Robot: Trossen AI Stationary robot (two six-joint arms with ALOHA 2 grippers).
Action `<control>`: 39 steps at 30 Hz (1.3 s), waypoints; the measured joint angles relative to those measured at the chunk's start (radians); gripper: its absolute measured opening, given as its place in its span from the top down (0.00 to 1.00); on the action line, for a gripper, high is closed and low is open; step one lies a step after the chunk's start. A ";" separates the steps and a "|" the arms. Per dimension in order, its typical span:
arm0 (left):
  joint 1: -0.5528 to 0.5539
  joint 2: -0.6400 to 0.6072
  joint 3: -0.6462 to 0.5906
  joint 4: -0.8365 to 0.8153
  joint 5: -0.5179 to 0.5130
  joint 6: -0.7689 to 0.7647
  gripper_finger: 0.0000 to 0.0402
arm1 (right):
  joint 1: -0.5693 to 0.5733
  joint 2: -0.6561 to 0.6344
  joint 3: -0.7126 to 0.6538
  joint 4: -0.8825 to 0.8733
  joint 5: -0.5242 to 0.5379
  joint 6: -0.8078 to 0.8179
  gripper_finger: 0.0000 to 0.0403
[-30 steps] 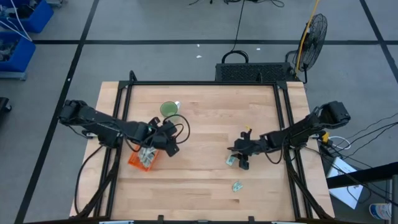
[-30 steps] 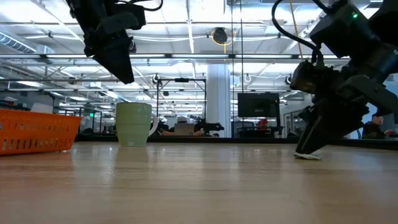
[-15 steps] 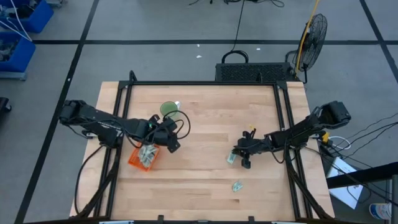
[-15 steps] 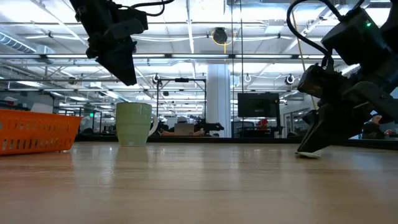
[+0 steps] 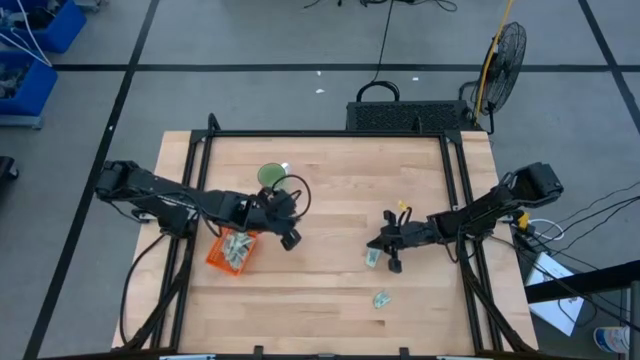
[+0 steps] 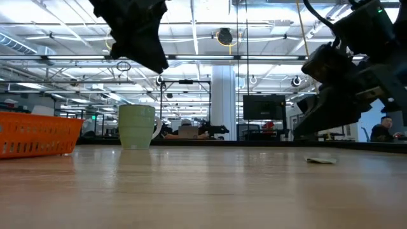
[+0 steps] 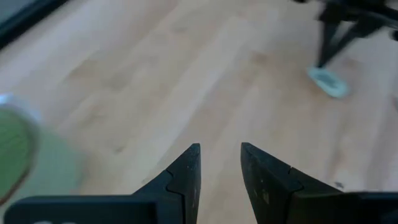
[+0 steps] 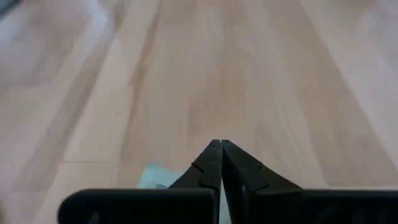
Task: Pick and place Stevia / Truvia into bins
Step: Put the stevia packet into the orange bin
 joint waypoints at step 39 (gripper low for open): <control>0.003 0.001 0.000 0.006 0.054 0.070 0.71 | 0.072 0.141 0.004 -0.009 0.069 0.094 0.60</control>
